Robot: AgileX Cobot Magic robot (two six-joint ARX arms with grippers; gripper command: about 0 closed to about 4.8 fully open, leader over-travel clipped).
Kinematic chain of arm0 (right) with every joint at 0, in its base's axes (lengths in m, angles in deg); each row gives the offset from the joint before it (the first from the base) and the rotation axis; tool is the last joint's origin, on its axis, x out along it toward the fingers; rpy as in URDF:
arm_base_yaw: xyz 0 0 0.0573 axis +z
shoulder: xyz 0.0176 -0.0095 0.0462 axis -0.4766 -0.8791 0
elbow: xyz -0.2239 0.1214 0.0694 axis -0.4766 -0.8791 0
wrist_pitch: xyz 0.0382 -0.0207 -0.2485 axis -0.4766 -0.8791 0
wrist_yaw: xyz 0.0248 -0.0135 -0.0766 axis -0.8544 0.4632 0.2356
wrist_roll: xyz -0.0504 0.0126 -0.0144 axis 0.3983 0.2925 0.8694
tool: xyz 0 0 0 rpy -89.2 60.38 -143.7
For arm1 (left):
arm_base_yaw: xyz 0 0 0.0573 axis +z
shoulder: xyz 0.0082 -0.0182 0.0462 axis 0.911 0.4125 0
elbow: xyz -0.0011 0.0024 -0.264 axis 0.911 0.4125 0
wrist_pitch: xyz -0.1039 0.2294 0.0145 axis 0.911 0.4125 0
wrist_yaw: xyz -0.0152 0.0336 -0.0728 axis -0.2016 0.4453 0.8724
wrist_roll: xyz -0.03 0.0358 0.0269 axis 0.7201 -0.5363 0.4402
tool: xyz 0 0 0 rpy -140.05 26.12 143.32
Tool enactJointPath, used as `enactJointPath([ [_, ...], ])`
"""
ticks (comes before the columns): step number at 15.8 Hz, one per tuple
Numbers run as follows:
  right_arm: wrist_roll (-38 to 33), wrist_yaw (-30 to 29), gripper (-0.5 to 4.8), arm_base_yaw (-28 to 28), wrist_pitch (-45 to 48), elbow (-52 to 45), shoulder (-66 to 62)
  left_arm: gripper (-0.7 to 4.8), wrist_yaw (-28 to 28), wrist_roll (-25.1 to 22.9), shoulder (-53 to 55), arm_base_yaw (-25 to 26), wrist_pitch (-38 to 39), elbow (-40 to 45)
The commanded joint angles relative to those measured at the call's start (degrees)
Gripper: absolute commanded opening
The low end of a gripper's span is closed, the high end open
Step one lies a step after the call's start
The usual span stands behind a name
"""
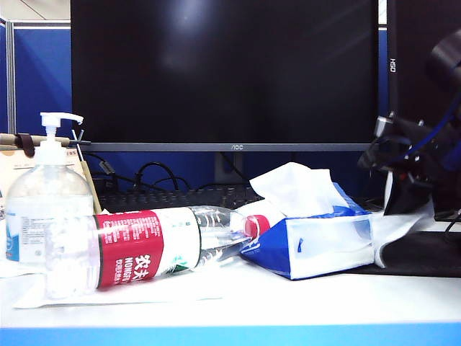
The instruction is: Pull out a tissue from the tissue dispenser, then press the switch of the alcohol sanitizer bottle to drop some sanitizer on the paper tissue, and finally place the treated tissue on the table.
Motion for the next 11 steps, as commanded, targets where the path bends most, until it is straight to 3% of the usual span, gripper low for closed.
enactJointPath([
  [1,0.2,-0.2,-0.06,0.0,3.2,0.2,-1.2,-0.06,-0.1,-0.1,0.0,0.0,-2.3,-0.1],
  [5,0.2,0.3,0.08,0.0,3.4,0.2,-1.5,-0.06,0.0,0.1,0.0,0.0,-2.3,-0.1],
  [6,0.1,0.3,1.69,0.0,3.0,0.2,-1.5,-0.06,0.1,0.1,0.0,0.0,-2.3,-0.1],
  [7,-1.4,1.2,4.33,0.0,2.6,0.2,-1.5,-0.06,0.6,0.1,0.0,0.0,-2.3,-0.1],
  [8,-2.1,1.8,4.79,0.0,2.2,0.2,-1.5,-0.06,1.4,0.1,0.0,0.0,-2.3,-0.1],
  [11,-2.1,1.8,4.79,0.0,0.4,0.3,-1.3,-0.06,2.9,0.1,0.0,0.0,-2.3,-0.1],
])
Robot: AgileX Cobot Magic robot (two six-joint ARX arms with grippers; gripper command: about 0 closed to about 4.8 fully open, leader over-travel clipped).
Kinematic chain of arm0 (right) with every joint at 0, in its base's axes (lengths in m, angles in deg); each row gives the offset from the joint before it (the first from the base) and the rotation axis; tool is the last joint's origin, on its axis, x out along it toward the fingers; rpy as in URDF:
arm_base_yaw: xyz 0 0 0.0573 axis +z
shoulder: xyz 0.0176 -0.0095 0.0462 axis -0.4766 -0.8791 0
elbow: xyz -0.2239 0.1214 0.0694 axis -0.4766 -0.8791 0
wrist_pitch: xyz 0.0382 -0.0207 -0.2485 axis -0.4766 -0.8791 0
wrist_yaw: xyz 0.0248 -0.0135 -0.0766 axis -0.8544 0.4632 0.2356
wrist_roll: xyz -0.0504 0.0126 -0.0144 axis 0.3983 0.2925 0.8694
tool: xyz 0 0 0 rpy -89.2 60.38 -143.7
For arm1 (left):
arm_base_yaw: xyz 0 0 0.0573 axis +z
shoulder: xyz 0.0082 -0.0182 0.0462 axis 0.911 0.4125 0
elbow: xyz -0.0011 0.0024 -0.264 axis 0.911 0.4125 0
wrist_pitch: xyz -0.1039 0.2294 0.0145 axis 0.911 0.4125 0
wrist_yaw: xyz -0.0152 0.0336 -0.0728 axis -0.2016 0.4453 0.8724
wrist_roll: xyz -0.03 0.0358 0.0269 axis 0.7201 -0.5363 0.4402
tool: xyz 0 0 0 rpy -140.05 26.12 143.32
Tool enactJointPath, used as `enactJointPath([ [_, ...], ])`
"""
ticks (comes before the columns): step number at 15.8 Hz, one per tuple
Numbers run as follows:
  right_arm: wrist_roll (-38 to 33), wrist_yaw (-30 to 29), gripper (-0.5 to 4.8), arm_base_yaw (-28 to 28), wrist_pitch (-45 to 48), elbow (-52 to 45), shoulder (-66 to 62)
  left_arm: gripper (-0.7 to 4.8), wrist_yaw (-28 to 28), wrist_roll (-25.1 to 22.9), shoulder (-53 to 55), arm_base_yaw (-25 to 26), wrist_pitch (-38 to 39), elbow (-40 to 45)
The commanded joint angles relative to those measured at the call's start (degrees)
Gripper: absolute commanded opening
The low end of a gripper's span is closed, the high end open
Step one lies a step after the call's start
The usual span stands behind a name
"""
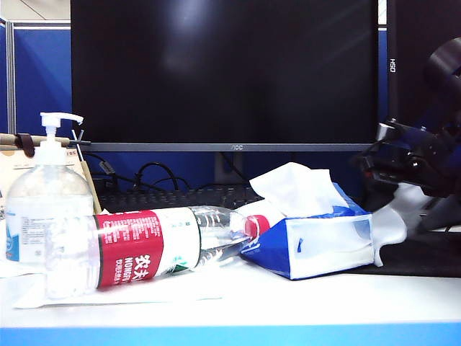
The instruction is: Pull out a tissue from the tissue dispenser, then press the switch of the alcohol sanitizer bottle to drop some sanitizer on the paper tissue, and finally place the treated tissue on the table.
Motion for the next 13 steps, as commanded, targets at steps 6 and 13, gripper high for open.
enactJointPath([
  [6,0.3,3.1,4.79,0.0,-3.5,6.3,10.1,-0.06,4.1,0.0,0.0,0.0,-0.7,-0.1],
  [13,3.7,3.8,1.08,0.0,-19.5,15.9,27.0,-0.06,4.1,5.1,0.0,0.1,-11.0,-0.2],
])
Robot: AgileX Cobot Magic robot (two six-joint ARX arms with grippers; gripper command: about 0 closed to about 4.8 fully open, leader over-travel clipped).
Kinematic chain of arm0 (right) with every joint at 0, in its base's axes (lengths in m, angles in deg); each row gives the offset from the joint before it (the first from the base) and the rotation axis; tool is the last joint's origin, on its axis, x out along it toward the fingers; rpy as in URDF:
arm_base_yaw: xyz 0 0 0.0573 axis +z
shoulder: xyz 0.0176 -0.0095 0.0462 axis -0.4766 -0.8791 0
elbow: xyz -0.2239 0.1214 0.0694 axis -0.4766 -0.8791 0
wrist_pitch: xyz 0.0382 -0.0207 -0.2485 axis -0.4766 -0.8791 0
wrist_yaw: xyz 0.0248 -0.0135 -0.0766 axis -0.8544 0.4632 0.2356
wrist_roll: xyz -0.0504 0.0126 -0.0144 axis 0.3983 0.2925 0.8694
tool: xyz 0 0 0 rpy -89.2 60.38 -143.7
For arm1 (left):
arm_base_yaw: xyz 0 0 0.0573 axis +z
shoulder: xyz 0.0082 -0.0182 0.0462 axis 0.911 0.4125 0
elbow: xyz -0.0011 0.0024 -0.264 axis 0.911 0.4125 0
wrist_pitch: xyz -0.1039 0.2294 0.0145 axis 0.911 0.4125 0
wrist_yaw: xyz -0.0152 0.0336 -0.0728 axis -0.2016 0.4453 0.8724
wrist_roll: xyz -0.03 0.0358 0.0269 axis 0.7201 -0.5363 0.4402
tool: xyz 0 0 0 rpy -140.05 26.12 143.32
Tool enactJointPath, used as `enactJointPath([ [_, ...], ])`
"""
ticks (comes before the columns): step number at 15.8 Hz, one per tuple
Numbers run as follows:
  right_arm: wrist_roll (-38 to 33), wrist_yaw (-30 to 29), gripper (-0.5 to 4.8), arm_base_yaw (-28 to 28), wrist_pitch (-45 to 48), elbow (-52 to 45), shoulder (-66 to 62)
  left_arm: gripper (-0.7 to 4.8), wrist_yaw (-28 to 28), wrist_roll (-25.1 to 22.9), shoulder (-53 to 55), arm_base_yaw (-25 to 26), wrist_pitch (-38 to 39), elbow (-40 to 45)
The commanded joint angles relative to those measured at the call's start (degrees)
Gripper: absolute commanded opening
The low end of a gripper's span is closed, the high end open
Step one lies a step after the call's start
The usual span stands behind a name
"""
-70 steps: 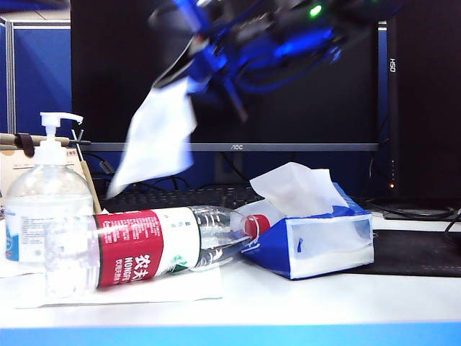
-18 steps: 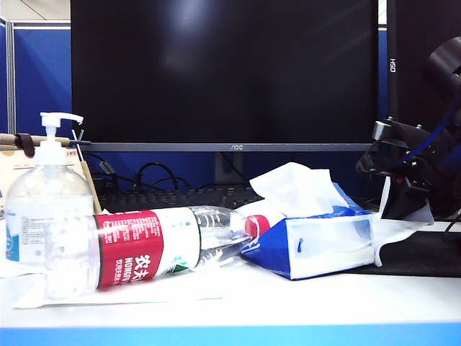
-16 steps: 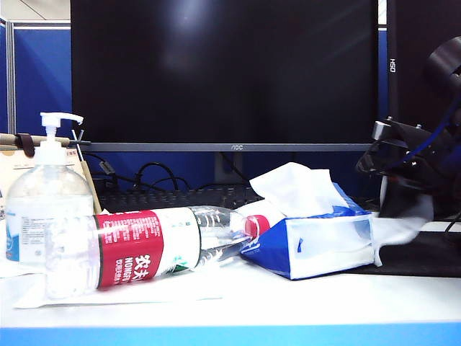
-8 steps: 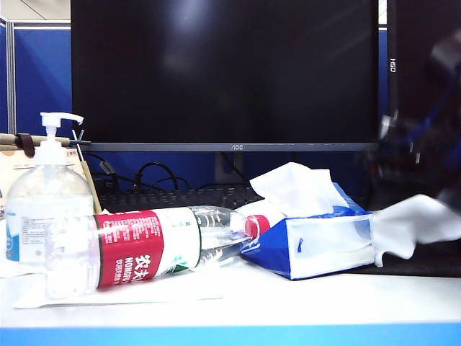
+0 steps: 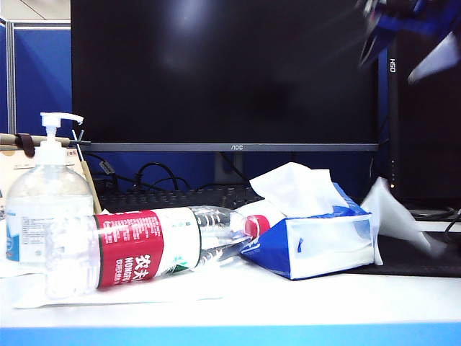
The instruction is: Pull out a tissue from the tissue dispenser, then press the switch of the alcohol sanitizer bottle to drop some sanitizer on the paper tissue, and finally place the treated tissue on the table.
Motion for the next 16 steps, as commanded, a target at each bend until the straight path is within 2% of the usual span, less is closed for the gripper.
enactJointPath([
  [1,3.1,0.0,-0.05,0.0,-8.8,0.3,11.7,-0.06,0.1,5.9,0.0,0.1,-13.7,-0.2],
  [3,3.1,0.1,-0.05,0.0,-15.6,0.0,25.2,-0.06,0.2,7.1,0.0,0.1,-19.4,-0.2],
  [7,2.7,0.7,-0.05,0.0,-21.7,-7.1,48.2,-0.06,1.2,7.6,0.0,0.1,-16.3,-0.2],
  [8,0.5,1.5,-0.05,0.0,-24.0,-10.3,53.9,-0.06,1.5,7.2,0.0,0.1,-16.3,-0.2],
  [10,-12.2,1.6,-0.05,0.0,-28.3,-18.2,65.9,-0.06,3.3,7.5,0.0,0.1,-16.3,-0.2],
  [11,-17.6,1.6,-0.05,0.1,-28.5,-21.1,69.1,-0.06,4.6,7.5,0.0,0.1,-16.2,-0.2],
  [12,-19.1,-0.7,-0.05,0.2,-30.5,-22.5,67.5,-0.06,5.8,7.6,0.0,0.0,-15.8,-0.1],
  [14,-19.1,-0.7,-0.05,0.2,-26.9,-25.9,66.6,-0.06,5.8,6.7,0.0,0.1,-13.6,-0.1],
  [15,-19.6,0.3,-0.05,0.1,-26.3,-27.6,67.1,-0.06,6.1,5.4,0.0,-0.2,-11.8,-0.1],
  [16,-23.9,0.8,-0.05,0.1,-24.7,-31.6,67.2,-0.06,5.4,1.0,0.0,-1.0,-7.4,0.0],
])
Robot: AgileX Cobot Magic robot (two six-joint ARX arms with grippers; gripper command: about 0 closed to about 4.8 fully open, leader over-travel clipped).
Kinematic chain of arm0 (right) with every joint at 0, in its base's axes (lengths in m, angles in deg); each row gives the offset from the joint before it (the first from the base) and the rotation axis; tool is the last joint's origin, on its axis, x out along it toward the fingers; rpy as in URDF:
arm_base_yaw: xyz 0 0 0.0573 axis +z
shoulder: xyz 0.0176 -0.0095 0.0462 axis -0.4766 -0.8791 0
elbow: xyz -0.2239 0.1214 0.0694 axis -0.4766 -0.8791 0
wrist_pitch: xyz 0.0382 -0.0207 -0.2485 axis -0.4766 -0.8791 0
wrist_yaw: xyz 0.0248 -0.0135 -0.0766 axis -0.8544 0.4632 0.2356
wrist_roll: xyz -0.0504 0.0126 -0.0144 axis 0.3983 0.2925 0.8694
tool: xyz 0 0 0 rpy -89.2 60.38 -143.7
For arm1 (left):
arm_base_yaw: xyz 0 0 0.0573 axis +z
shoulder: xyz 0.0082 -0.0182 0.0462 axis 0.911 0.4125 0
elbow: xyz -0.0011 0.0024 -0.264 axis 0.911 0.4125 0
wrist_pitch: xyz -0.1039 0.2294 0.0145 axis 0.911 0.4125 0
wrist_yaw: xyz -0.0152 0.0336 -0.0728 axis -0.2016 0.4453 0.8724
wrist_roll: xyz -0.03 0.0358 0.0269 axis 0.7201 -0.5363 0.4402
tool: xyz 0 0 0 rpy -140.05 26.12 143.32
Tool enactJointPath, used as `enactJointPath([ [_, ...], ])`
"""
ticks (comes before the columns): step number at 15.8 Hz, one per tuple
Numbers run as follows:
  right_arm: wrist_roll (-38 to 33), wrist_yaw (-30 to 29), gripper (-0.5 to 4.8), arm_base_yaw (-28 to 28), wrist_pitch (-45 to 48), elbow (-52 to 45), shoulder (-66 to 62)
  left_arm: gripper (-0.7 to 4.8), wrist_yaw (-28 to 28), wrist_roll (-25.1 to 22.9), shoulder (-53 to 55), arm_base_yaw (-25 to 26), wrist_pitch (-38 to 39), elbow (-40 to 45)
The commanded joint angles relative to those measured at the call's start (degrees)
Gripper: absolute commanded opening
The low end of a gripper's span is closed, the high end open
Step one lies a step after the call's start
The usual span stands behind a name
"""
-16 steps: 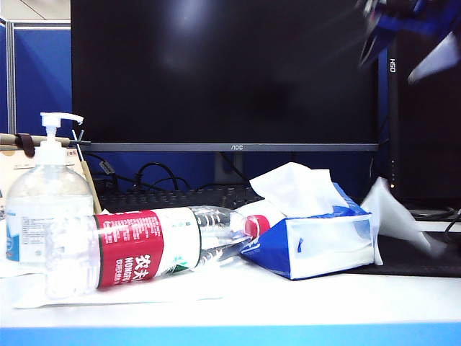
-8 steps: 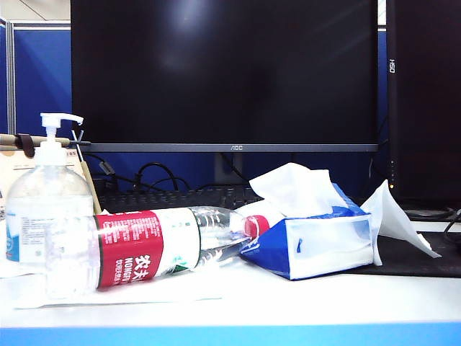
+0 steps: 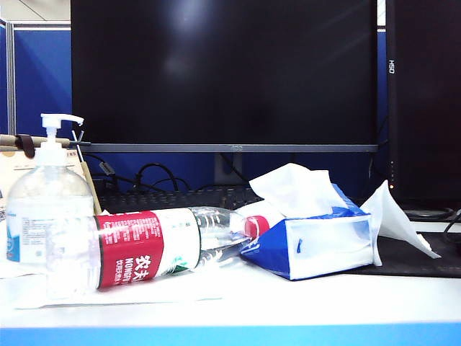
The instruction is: Pull out a tissue from the tissue dispenser, then press the switch of the alcohol sanitizer bottle to drop some sanitizer on the paper tissue, and finally place the treated tissue on the table.
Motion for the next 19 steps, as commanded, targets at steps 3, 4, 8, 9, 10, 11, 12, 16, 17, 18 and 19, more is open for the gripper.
enactJointPath([
  [3,-19.8,2.0,-0.05,0.0,7.8,-14.2,0.7,-0.06,-0.5,-7.8,0.0,-1.4,9.3,3.0],
  [4,-21.4,2.0,-0.05,0.2,9.9,-16.7,1.2,-0.06,-0.6,-7.6,0.0,-1.6,8.9,4.1],
  [8,-20.4,3.6,-0.05,0.3,16.6,-25.4,2.4,-0.06,-4.8,-5.0,0.0,-2.1,6.8,4.7],
  [9,-16.3,4.1,-0.05,0.5,17.4,-25.7,1.5,-0.06,-7.1,-2.8,0.0,-2.1,6.7,4.7],
  [10,-15.8,4.6,-0.05,1.0,17.8,-26.0,1.1,-0.06,-8.5,-1.5,0.0,-2.2,6.8,4.7],
  [11,-14.8,5.6,-0.05,1.9,17.7,-25.9,0.6,-0.06,-11.8,-0.5,0.0,-2.2,6.8,4.7],
  [12,-12.6,5.9,-0.05,2.8,17.6,-25.9,0.2,-0.06,-15.3,0.0,0.0,-2.2,6.8,4.7],
  [16,-3.0,9.0,-0.05,7.2,17.6,-25.9,-3.9,-0.06,-34.9,0.3,0.0,-4.3,7.9,4.7],
  [17,-0.9,9.0,-0.05,8.1,17.6,-25.9,-5.7,-0.06,-37.0,-1.9,0.0,-5.1,8.1,4.7],
  [18,3.0,9.5,-0.05,8.9,17.6,-25.9,-7.6,-0.06,-39.5,-4.5,0.0,-6.0,8.4,4.7],
  [19,7.3,11.0,-0.05,9.5,17.7,-25.9,-9.7,-0.06,-41.5,-8.0,0.0,-6.8,8.7,4.7],
])
